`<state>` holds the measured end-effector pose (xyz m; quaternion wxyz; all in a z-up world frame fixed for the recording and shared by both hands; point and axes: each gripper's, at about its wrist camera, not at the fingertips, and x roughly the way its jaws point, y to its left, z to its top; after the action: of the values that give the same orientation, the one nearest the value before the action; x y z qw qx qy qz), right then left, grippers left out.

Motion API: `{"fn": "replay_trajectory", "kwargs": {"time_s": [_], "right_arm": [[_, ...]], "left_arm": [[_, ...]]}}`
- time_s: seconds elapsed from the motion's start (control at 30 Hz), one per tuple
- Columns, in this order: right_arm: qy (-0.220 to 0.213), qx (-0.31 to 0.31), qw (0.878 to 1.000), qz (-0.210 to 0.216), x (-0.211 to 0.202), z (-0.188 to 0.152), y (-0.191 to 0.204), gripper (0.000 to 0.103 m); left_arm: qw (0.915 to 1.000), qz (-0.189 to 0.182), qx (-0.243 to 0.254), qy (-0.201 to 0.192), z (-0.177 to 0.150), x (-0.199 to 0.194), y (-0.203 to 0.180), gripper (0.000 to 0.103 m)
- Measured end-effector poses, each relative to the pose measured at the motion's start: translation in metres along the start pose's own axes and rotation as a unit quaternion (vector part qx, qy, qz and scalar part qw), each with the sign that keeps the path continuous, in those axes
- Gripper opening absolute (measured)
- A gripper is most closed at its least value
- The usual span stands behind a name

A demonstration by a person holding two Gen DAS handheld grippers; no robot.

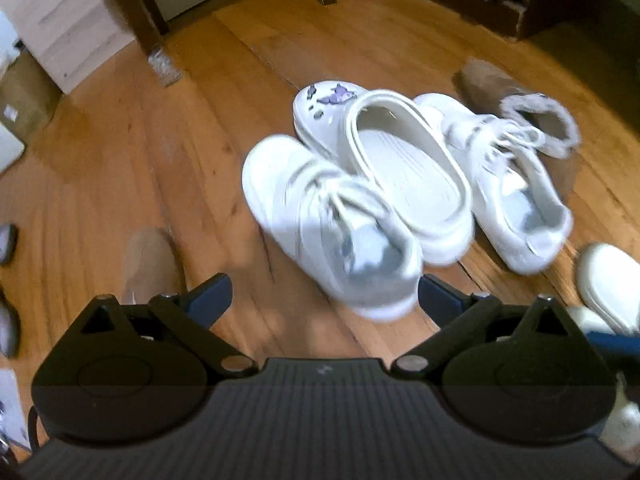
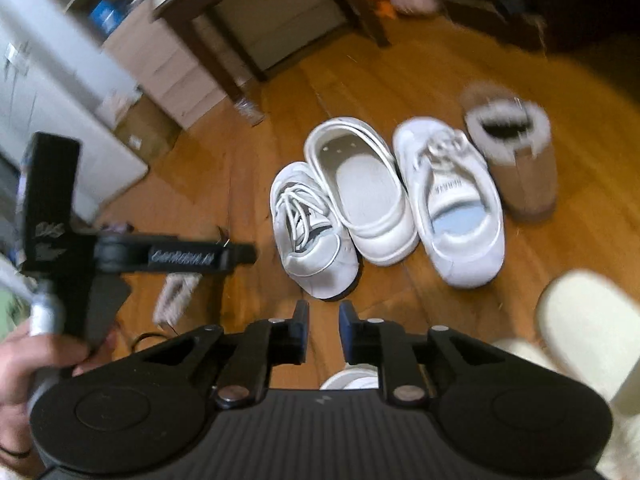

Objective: Organize scattered shoes
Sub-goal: 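Close the left gripper on the heel of a second Kuromi Croc, then carry the Croc with the left gripper, lower it, and open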

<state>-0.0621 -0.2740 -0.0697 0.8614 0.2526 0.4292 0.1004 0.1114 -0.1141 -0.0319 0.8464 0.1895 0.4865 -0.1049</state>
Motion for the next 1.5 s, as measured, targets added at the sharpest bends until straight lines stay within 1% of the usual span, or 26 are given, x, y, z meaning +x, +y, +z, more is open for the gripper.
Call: {"fn": "replay_trajectory", "kwargs": {"time_s": [0.1,0.2,0.23,0.37,0.43,0.5,0.53,0.6,0.67,0.7,0.73,0.77,0.8,0.87,0.9,0.97,1.07,1.2,1.3,1.37,1.43,1.5], "right_arm": [[0.002,0.017,1.0,-0.002,0.002,-0.002,-0.013,0.021],[0.023,0.042,0.999,0.014,0.006,-0.004,-0.025,0.021],[0.032,0.052,0.998,0.021,0.008,-0.005,-0.03,0.022],[0.036,0.054,0.998,0.024,0.009,-0.006,-0.036,0.026],[0.039,0.053,0.997,0.027,0.009,-0.006,-0.037,0.028],[0.041,0.055,0.997,0.03,0.009,-0.006,-0.04,0.029],[0.044,0.058,0.997,0.032,0.011,-0.006,-0.042,0.029],[0.05,0.061,0.996,0.036,0.013,-0.006,-0.044,0.03],[0.053,0.063,0.996,0.037,0.015,-0.006,-0.047,0.033],[0.054,0.063,0.996,0.037,0.015,-0.006,-0.049,0.033],[0.054,0.065,0.996,0.036,0.014,-0.007,-0.051,0.034],[0.055,0.067,0.996,0.035,0.014,-0.008,-0.053,0.034],[0.056,0.068,0.995,0.034,0.014,-0.008,-0.055,0.034],[0.058,0.075,0.995,0.028,0.014,-0.009,-0.061,0.035],[0.057,0.078,0.995,0.024,0.013,-0.009,-0.064,0.035],[0.055,0.084,0.995,0.016,0.011,-0.01,-0.07,0.035],[0.052,0.086,0.995,0.009,0.006,-0.01,-0.074,0.036],[0.048,0.082,0.996,0.003,-0.001,-0.011,-0.074,0.037],[0.046,0.08,0.996,0.0,-0.006,-0.013,-0.071,0.038],[0.046,0.079,0.996,0.0,-0.01,-0.015,-0.069,0.038],[0.043,0.078,0.996,0.001,-0.014,-0.016,-0.066,0.038],[0.042,0.075,0.996,0.002,-0.017,-0.017,-0.063,0.038]], "left_arm": [[0.9991,0.009,0.024,-0.034,0.026,0.017,-0.011,0.101],[0.9977,0.023,0.045,-0.045,0.044,0.039,-0.024,0.101],[0.9972,0.025,0.051,-0.049,0.047,0.044,-0.026,0.1],[0.9943,0.033,0.079,-0.064,0.053,0.061,-0.037,0.097],[0.9911,0.052,0.102,-0.067,0.056,0.072,-0.043,0.097],[0.9891,0.068,0.113,-0.065,0.059,0.085,-0.046,0.095],[0.9885,0.075,0.115,-0.064,0.061,0.091,-0.048,0.092],[0.9895,0.079,0.104,-0.063,0.066,0.103,-0.048,0.092],[0.992,0.074,0.082,-0.061,0.071,0.11,-0.047,0.092],[0.9932,0.072,0.07,-0.06,0.073,0.113,-0.047,0.09],[0.9942,0.07,0.055,-0.06,0.075,0.116,-0.047,0.076],[0.9948,0.071,0.042,-0.061,0.077,0.12,-0.048,0.038],[0.995,0.072,0.036,-0.058,0.078,0.122,-0.048,0.013],[0.9941,0.092,0.019,-0.054,0.08,0.126,-0.05,0.011],[0.9941,0.095,0.004,-0.052,0.082,0.126,-0.05,0.011],[0.9939,0.096,-0.03,-0.046,0.082,0.125,-0.047,0.011],[0.9928,0.095,-0.06,-0.042,0.077,0.119,-0.046,0.012],[0.9923,0.091,-0.064,-0.054,0.067,0.104,-0.048,0.012],[0.9922,0.08,-0.069,-0.065,0.056,0.085,-0.049,0.012],[0.9915,0.068,-0.077,-0.081,0.045,0.064,-0.047,0.012],[0.9888,0.048,-0.102,-0.098,0.029,0.041,-0.04,0.012],[0.9853,0.035,-0.117,-0.119,0.013,0.019,-0.036,0.012]]}}
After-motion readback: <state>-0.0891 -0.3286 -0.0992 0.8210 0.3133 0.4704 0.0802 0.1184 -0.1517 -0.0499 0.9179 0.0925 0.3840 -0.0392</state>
